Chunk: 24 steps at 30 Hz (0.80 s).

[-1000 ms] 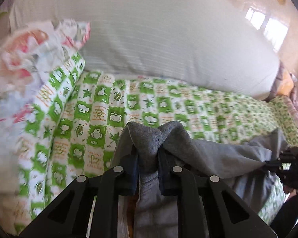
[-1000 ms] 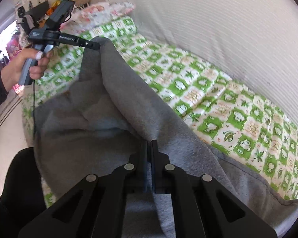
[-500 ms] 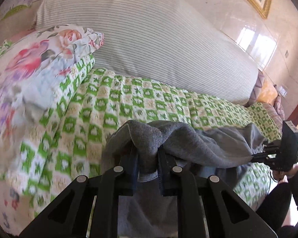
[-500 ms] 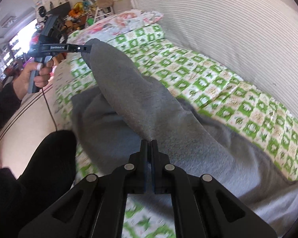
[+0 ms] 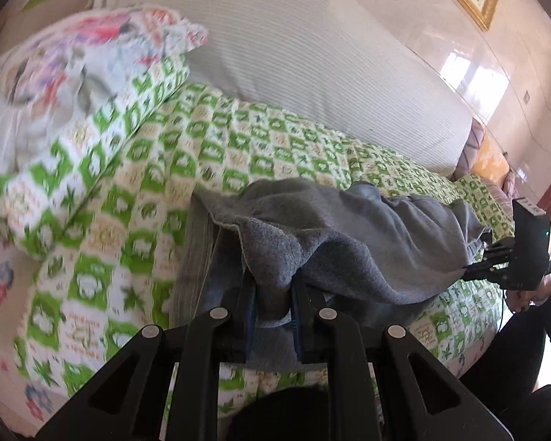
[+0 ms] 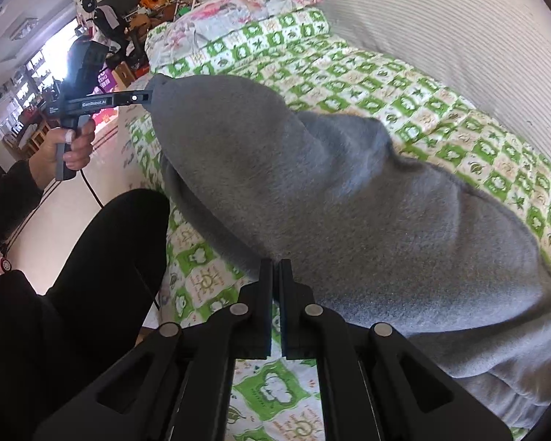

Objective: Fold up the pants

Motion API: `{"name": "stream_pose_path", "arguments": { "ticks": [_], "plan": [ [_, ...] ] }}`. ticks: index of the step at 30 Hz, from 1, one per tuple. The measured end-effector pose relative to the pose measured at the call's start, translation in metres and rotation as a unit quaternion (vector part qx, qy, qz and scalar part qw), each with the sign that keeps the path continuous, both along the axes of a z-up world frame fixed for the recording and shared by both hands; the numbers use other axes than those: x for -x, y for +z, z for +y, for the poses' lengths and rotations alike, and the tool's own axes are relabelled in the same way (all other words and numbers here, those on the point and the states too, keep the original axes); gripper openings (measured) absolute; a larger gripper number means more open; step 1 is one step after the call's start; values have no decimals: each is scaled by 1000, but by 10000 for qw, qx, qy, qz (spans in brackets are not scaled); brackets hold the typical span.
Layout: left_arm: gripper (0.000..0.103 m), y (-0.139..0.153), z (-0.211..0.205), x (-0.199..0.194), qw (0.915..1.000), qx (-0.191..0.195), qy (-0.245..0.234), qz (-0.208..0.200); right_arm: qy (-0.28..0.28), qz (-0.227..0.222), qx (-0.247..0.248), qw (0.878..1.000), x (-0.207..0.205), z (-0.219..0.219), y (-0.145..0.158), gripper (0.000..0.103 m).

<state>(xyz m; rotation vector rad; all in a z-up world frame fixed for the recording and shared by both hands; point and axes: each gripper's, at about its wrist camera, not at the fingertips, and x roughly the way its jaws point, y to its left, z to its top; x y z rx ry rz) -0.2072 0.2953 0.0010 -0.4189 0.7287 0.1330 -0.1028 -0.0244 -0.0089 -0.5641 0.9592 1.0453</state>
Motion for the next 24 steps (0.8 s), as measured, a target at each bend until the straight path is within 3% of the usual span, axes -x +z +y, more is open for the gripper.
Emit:
{"name": "stream_pose_path", "arguments": {
  "ticks": [13, 18, 19, 21, 24],
  "plan": [
    [19, -26, -2, 15, 9994, 270, -23, 213, 132, 199, 430, 9988, 9, 0, -20, 3],
    [29, -20, -3, 23, 9989, 395, 73, 235, 73, 181, 456, 9988, 8, 3, -20, 8],
    [33, -19, -2, 26, 9988, 428, 134, 219, 101, 171, 446, 9988, 9, 4, -20, 11],
    [55, -14, 0, 33, 9981, 511, 299, 179, 206, 217, 370, 9989, 12, 9, -18, 16],
    [60, -9, 5, 43, 9955, 764, 557, 19, 399, 294, 276, 9984, 20, 19, -13, 25]
  ]
}}
